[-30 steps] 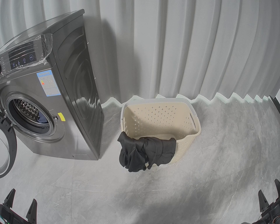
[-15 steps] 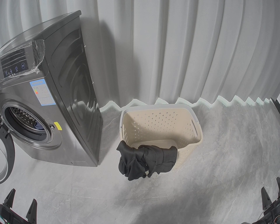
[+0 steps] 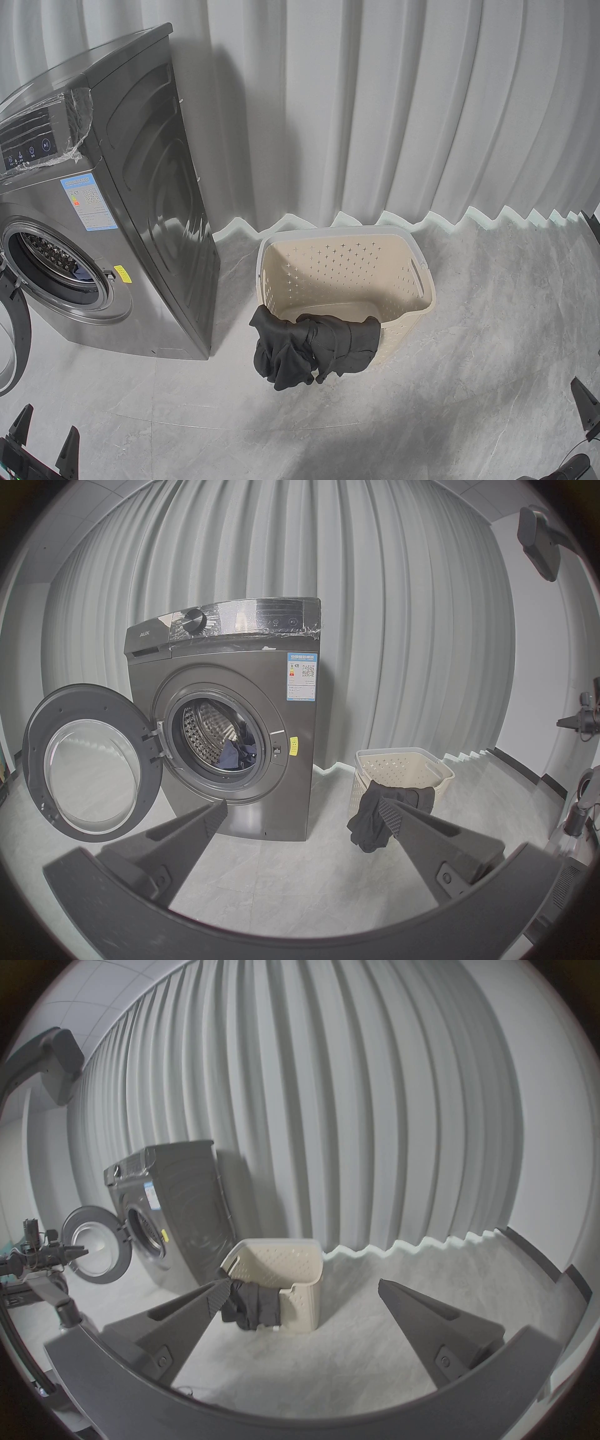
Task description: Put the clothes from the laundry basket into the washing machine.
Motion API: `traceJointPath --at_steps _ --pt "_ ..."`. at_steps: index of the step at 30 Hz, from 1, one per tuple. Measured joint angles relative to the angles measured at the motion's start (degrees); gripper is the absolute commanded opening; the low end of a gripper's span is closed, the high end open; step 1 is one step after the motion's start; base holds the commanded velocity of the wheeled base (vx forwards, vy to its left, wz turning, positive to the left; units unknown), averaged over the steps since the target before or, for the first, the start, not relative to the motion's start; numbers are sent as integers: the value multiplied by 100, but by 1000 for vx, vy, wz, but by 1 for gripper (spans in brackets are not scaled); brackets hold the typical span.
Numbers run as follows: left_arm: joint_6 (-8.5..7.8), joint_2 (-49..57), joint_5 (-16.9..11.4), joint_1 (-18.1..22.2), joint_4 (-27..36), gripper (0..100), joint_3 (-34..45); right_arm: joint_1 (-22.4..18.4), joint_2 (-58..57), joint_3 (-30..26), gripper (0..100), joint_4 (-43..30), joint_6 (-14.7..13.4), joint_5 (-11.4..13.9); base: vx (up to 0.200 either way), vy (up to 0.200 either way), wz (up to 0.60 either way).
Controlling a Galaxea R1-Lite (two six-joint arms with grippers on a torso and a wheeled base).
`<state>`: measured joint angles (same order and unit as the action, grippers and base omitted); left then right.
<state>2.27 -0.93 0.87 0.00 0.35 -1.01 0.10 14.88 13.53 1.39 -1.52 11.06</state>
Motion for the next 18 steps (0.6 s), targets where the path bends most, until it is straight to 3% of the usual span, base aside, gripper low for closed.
traceJointPath --at_steps 4,9,12,18 --pt "-2 0 0 0 -2 100 0 26 1019 145 100 211 232 319 0 0 0" --pt "0 0 -2 0 -2 100 0 307 2370 289 100 736 297 356 0 0 0" --pt "-2 0 0 0 -2 100 0 679 3174 369 100 1109 130 95 0 0 0" --pt "0 0 0 0 0 100 0 1977 4589 619 100 1637 -584 -909 0 0 0"
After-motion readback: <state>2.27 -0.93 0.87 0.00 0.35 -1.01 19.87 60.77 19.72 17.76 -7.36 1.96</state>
